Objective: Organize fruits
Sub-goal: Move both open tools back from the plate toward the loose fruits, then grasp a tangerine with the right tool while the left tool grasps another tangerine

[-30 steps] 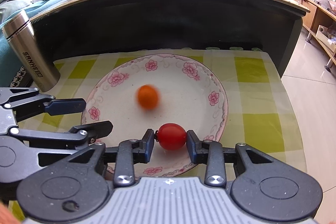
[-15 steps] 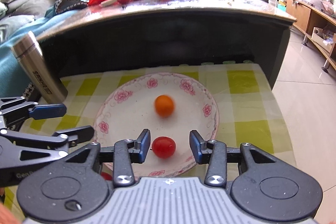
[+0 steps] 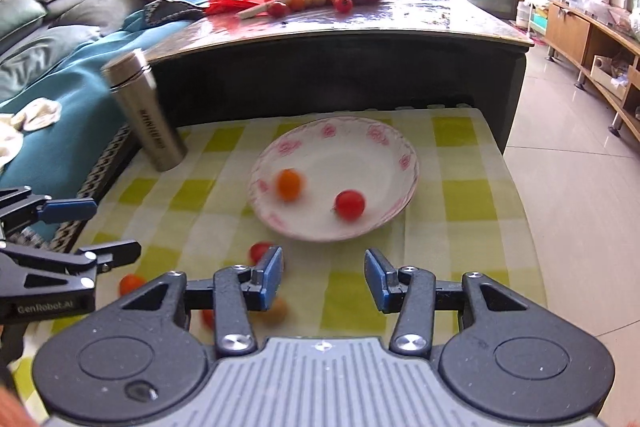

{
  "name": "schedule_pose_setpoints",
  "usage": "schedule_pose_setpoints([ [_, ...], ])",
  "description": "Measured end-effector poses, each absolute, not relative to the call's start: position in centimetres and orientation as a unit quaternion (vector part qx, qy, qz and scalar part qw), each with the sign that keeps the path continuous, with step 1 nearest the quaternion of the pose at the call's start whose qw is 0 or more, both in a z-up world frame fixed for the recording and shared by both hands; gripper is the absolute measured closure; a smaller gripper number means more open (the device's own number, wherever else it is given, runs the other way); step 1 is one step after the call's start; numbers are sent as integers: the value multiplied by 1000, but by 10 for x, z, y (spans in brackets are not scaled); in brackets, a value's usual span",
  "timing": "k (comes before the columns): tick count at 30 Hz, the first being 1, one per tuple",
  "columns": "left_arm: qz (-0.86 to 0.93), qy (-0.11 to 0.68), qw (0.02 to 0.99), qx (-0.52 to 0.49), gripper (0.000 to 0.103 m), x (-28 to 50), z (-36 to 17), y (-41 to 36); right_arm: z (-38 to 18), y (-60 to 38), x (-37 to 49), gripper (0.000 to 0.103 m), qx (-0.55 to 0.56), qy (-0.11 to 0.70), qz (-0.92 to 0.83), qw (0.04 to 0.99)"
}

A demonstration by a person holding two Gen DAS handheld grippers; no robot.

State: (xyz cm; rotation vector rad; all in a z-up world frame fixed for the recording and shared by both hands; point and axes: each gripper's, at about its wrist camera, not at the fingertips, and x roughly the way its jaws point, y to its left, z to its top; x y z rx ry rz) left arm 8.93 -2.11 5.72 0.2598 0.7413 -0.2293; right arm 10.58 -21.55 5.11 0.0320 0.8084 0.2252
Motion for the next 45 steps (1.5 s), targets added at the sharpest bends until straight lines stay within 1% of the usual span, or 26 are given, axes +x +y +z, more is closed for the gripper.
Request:
schedule_pose_setpoints([
  [4, -108, 364, 918, 120, 29, 69, 58, -13, 56, -206, 80, 53, 1, 386, 123, 914],
  [8, -113, 372, 913, 124, 29, 60, 45, -11, 48, -197, 70, 52, -9, 396, 132, 909],
  [17, -126, 400, 896, 146, 27, 74, 6, 11, 7, -155, 75, 52, -52, 427, 181, 884],
  [18, -126, 401, 895, 147, 26, 77, 4, 14, 3, -150, 76, 52, -58, 428, 184, 883],
  [22, -130, 409, 893, 133, 25, 87, -5, 22, -5, -138, 84, 52, -77, 419, 180, 887],
  [29, -136, 413, 895, 104, 25, 100, -8, 31, 3, -127, 72, 52, -56, 409, 217, 885],
  [36, -134, 420, 894, 82, 28, 112, -9, 35, -17, -84, 69, 52, -122, 406, 264, 866],
  [42, -137, 416, 894, 88, 27, 112, -10, 33, -34, -70, 80, 52, -127, 403, 270, 865],
  [43, -137, 418, 893, 92, 27, 112, -12, 32, -35, -69, 82, 53, -126, 402, 270, 866],
  [44, -137, 419, 892, 97, 27, 112, -14, 31, -37, -68, 83, 58, -125, 400, 272, 866],
  [45, -137, 421, 891, 101, 27, 112, -16, 30, -38, -68, 84, 66, -127, 399, 274, 866],
])
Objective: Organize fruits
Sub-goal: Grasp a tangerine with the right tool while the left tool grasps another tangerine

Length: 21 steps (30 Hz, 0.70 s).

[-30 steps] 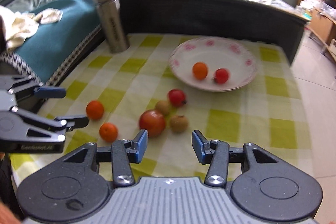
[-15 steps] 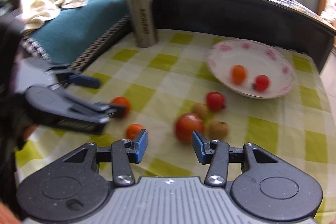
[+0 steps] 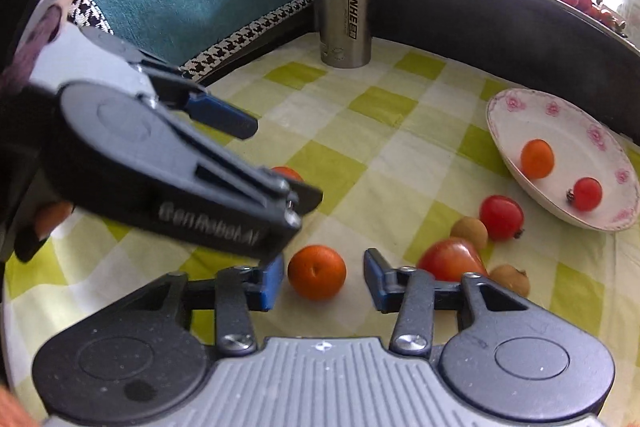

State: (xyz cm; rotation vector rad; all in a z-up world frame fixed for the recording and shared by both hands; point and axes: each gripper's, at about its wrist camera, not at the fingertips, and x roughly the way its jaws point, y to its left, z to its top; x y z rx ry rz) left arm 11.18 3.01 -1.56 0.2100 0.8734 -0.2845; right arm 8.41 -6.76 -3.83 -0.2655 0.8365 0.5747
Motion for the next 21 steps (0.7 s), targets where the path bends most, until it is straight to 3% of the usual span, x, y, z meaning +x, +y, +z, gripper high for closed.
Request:
schedule_pose_setpoints([
  [6, -142, 428, 885, 116, 30, 113, -28, 25, -36, -79, 73, 67, -135, 403, 275, 862],
  [15, -145, 424, 886, 117, 60, 111, -34, 20, -29, -120, 57, 67, -89, 423, 256, 865],
  [21, -164, 421, 885, 116, 60, 102, -30, 11, -24, -147, 59, 67, -81, 414, 212, 882],
])
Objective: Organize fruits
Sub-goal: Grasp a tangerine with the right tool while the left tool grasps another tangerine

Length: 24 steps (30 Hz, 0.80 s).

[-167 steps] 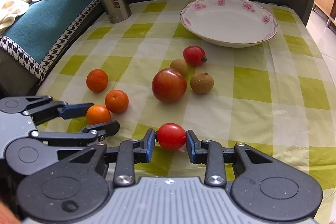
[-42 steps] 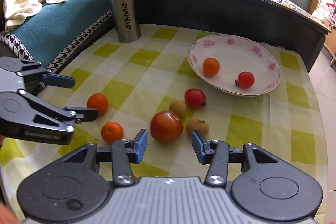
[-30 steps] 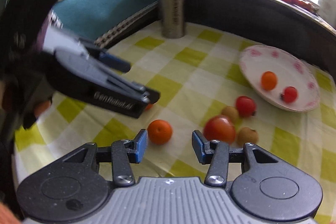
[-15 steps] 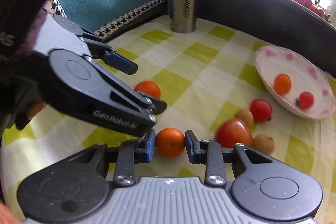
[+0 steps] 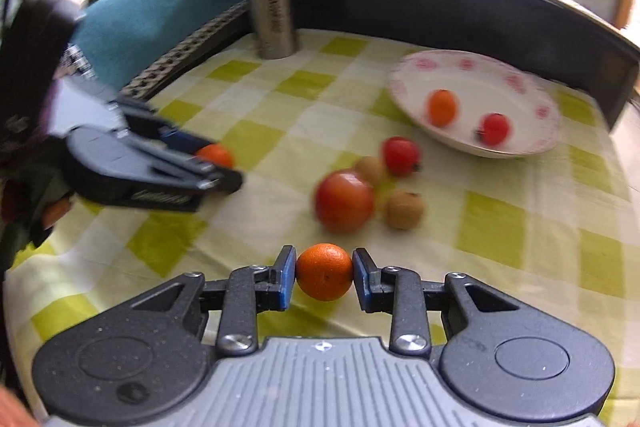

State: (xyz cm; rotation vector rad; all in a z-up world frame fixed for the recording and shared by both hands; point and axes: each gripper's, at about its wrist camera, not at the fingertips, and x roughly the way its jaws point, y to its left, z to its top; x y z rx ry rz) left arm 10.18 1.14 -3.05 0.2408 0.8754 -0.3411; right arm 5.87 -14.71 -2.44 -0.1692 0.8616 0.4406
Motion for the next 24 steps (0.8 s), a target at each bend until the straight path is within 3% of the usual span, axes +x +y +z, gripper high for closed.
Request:
schedule_pose_setpoints([
  [11, -233, 399, 872, 160, 56, 73, -39, -30, -38, -168, 65, 67, -101, 407, 161, 893],
  [13, -231, 400, 873, 158, 43, 74, -40, -29, -40, -167, 65, 67, -105, 405, 161, 894],
  [15, -228, 403, 873, 154, 37, 76, -41, -27, -43, -168, 66, 66, -103, 411, 162, 891],
  [24, -220, 404, 877, 140, 27, 78, -44, -25, -46, -168, 64, 58, -98, 408, 164, 893],
])
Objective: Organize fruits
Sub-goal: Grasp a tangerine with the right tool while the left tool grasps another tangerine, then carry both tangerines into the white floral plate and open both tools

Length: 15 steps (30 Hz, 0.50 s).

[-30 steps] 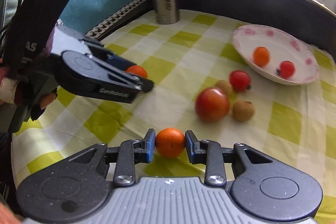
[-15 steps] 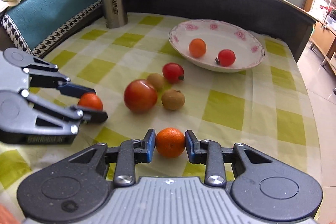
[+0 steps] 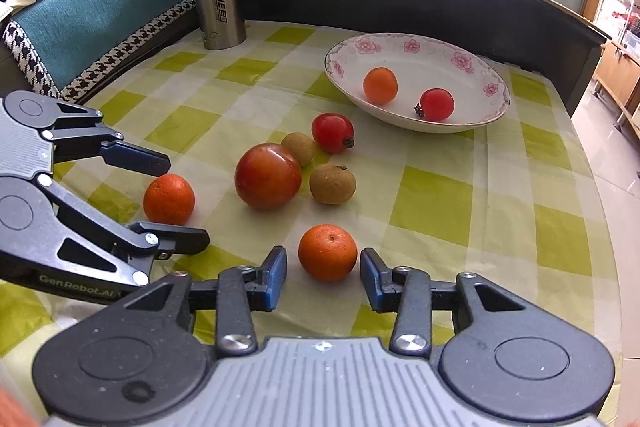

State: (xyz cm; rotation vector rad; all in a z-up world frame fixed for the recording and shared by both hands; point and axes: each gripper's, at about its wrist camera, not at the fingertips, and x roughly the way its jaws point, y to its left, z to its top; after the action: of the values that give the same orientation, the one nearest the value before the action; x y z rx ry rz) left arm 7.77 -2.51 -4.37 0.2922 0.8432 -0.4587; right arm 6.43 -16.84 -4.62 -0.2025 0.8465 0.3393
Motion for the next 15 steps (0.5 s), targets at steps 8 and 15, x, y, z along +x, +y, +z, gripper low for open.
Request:
schedule_pose_setpoints([
  [8, -237, 403, 872, 147, 53, 71, -40, -33, -43, -169, 68, 67, -92, 414, 156, 892],
  [15, -235, 408, 872, 133, 60, 74, -35, -31, -36, -168, 69, 67, -90, 412, 158, 893],
])
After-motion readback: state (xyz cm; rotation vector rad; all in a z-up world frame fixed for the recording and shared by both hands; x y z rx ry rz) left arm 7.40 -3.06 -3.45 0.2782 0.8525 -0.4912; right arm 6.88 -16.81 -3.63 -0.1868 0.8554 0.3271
